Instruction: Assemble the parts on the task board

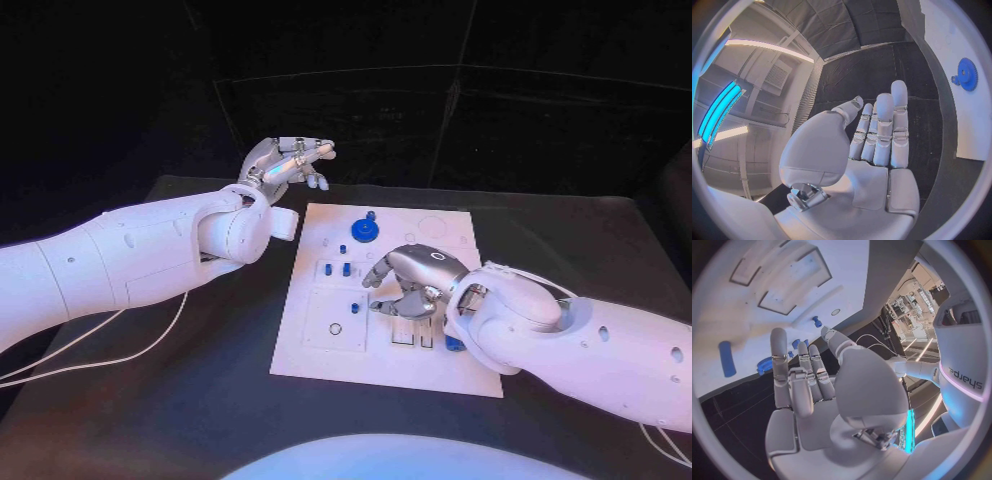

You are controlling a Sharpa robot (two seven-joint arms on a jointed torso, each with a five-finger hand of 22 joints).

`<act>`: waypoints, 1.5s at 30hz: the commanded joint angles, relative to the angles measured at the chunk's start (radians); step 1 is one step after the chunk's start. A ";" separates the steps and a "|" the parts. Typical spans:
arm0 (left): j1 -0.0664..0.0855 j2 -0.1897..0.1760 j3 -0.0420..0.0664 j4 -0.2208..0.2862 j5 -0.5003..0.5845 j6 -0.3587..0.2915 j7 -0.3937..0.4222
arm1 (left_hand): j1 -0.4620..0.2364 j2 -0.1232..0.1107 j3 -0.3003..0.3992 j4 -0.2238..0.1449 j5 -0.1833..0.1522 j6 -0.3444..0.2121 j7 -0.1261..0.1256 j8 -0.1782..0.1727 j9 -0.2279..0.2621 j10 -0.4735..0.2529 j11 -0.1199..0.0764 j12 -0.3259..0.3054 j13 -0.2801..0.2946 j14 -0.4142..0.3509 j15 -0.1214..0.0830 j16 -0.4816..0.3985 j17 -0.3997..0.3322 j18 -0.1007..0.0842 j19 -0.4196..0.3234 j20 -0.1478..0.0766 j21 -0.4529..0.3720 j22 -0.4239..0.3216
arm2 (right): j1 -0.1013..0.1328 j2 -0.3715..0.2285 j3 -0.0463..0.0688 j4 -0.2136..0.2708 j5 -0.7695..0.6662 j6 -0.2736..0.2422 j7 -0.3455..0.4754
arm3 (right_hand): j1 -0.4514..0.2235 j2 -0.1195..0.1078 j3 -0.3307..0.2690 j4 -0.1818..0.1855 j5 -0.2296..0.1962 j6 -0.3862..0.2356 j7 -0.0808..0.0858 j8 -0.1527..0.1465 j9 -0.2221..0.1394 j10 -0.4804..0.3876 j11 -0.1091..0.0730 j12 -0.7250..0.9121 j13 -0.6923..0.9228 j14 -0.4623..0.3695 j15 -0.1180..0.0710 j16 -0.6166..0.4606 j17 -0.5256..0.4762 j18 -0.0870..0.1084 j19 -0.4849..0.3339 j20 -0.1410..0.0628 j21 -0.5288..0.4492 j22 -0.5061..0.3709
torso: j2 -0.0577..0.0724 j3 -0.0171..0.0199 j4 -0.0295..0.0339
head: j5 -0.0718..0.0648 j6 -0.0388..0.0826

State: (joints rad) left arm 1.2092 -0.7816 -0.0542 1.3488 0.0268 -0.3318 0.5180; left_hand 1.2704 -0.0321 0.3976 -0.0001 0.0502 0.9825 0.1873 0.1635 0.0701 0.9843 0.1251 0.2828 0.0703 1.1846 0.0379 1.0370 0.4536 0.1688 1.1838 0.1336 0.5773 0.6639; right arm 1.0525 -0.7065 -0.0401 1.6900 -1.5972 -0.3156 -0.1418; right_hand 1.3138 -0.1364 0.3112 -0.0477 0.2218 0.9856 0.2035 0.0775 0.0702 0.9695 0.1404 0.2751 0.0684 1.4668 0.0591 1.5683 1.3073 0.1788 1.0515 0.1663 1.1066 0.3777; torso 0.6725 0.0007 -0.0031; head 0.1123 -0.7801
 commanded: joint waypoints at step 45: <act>0.001 0.004 0.001 -0.002 0.002 0.004 0.018 | 0.010 0.000 -0.010 0.000 -0.001 -0.005 0.002 0.005 -0.001 -0.007 -0.001 0.009 -0.001 -0.006 -0.001 -0.003 -0.002 0.013 -0.004 0.001 -0.006 -0.002 | 0.079 -0.102 0.003 -0.070 0.004 0.178 -0.082 | 0.114 0.036 -0.078 0.083 -0.022 0.032 -0.049 -0.006 -0.002 0.104 -0.041 -0.047 -0.007 0.104 -0.031 0.003 0.263 0.008 0.041 -0.037 -0.027 -0.032 | -0.001 -0.0008 -0.0044 | -0.050 0.037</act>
State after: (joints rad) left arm 1.2090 -0.7791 -0.0543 1.3467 0.0269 -0.3343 0.5253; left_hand 1.2704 -0.0321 0.3919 0.0001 0.0502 0.9826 0.1873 0.1635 0.0703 0.9844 0.1251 0.2897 0.0704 1.1846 0.0379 1.0370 0.4527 0.1687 1.1838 0.1336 0.5773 0.6625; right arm 1.1303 -0.8098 -0.0377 1.6203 -1.5839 -0.1642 -0.2252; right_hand 1.4276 -0.1037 0.2289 0.0348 0.2033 1.0129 0.1529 0.0694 0.0679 1.0673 0.0997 0.2341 0.0599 1.4669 0.0370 1.5683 1.3078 0.1789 1.0923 0.1358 1.0731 0.3447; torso 0.6723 -0.0004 -0.0069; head 0.0626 -0.7437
